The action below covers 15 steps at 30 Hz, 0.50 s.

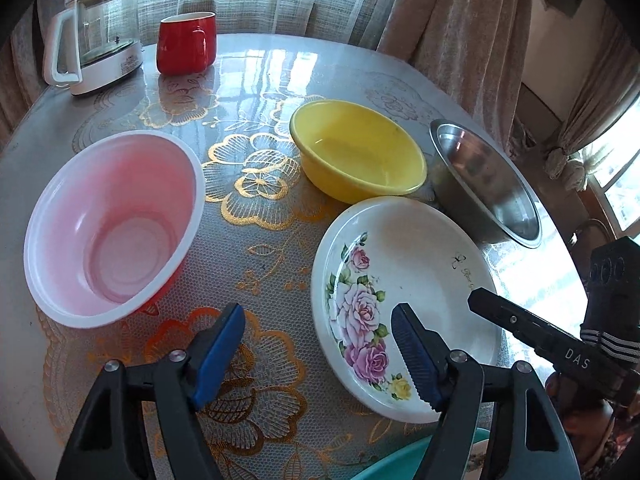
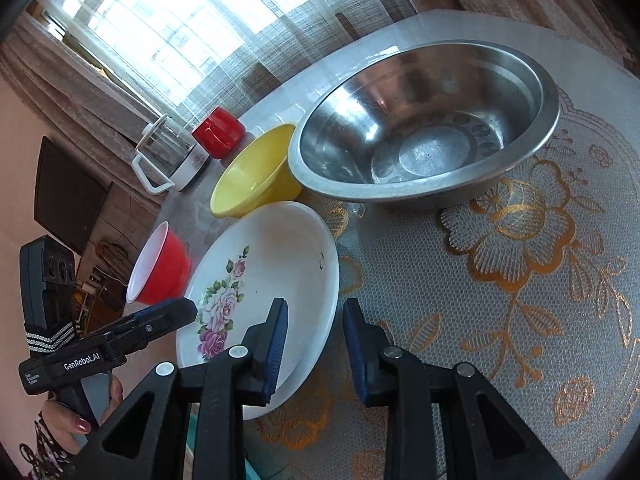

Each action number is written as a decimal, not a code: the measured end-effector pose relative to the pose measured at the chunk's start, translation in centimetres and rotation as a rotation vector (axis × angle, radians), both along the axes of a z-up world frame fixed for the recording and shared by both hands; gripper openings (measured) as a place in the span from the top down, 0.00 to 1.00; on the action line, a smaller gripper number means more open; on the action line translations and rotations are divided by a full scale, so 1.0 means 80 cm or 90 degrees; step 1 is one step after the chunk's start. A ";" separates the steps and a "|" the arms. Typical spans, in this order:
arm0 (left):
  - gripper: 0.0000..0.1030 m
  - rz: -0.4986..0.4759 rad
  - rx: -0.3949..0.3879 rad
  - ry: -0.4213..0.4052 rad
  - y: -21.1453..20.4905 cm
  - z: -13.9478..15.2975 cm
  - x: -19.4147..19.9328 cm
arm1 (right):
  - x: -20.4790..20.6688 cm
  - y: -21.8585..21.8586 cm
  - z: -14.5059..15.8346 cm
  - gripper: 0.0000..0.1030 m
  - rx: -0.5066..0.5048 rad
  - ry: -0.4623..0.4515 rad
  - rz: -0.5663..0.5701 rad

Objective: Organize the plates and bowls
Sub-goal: 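Move both tools toward the white floral plate rim, then close both tools on the rim of the white floral plate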

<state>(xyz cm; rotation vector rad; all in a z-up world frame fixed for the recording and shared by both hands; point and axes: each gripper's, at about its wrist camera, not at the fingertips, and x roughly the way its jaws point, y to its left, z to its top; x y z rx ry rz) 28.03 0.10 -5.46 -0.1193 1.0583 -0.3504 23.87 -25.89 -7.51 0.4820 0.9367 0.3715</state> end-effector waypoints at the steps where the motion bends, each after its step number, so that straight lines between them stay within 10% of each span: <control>1: 0.33 -0.012 0.004 0.002 -0.003 -0.001 0.000 | 0.001 0.001 0.000 0.74 -0.001 -0.001 0.001; 15: 0.34 -0.032 -0.003 0.034 -0.003 -0.006 0.024 | 0.002 0.014 0.000 0.76 -0.047 -0.041 0.016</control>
